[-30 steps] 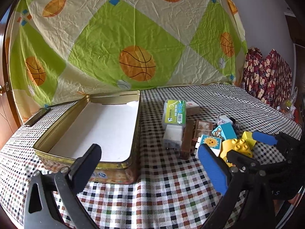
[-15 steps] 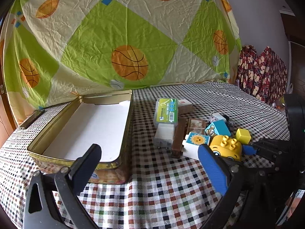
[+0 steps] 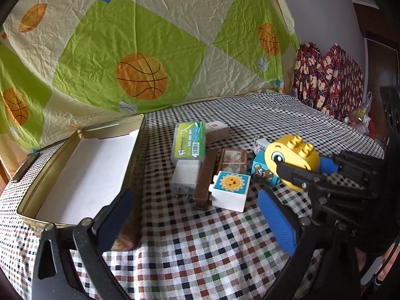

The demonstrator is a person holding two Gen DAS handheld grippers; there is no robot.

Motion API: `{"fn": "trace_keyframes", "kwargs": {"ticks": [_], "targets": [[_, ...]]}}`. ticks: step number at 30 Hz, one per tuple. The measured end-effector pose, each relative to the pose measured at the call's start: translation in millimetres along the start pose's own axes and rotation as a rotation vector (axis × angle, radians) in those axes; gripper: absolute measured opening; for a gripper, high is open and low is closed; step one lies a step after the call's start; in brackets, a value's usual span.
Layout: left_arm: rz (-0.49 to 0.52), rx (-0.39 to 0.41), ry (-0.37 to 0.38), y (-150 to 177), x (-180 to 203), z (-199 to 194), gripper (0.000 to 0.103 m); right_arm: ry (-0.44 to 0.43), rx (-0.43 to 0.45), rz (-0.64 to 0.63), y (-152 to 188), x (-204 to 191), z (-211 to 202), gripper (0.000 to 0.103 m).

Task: Organize rigid objects
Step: 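Reach the right tool to the yellow duck-face brick and grasp it, then grasp the white sun-picture block with the left tool while the right holds the duck brick, then carry the sun block with the left tool toward the tin while the right carries the duck brick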

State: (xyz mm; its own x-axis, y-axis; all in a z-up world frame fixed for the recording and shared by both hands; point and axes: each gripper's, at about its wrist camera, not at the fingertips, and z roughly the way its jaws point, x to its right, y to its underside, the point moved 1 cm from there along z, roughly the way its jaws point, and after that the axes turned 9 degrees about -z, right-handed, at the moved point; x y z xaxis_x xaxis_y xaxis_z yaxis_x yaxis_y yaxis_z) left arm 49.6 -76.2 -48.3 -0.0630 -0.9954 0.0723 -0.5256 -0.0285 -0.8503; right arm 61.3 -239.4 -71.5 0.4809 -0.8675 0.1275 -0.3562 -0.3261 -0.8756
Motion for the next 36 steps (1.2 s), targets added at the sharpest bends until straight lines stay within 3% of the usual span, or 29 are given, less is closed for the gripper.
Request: {"fn": "trace_keyframes", "kwargs": {"ticks": [6,10,14,18,20,24,36], "targets": [[0.014,-0.057,0.054,-6.3,11.4,16.2,0.09,0.042,-0.001,0.043,-4.7,21.5,8.0,0.034],[0.058,-0.115,0.085,-5.8,23.8,30.0,0.076,0.037,0.007,0.076,-3.1,28.0,6.3,0.034],[0.06,-0.156,0.111,-7.8,28.0,40.9,0.053,0.033,0.007,0.089,-2.7,28.8,6.9,0.034],[0.098,-0.189,0.144,-6.3,35.5,45.6,0.049,0.031,0.01,0.1,-1.9,29.1,6.3,0.034],[0.117,-0.208,0.137,-4.6,39.1,48.5,0.042,0.033,0.013,0.1,-1.6,28.2,5.6,0.034],[0.072,-0.192,0.175,-7.5,31.1,44.9,0.042,0.041,0.024,0.098,-1.7,27.9,3.7,0.034],[0.031,-0.036,0.154,-13.0,19.5,23.1,0.042,0.068,0.033,0.068,-1.4,22.7,1.4,0.034]]}}
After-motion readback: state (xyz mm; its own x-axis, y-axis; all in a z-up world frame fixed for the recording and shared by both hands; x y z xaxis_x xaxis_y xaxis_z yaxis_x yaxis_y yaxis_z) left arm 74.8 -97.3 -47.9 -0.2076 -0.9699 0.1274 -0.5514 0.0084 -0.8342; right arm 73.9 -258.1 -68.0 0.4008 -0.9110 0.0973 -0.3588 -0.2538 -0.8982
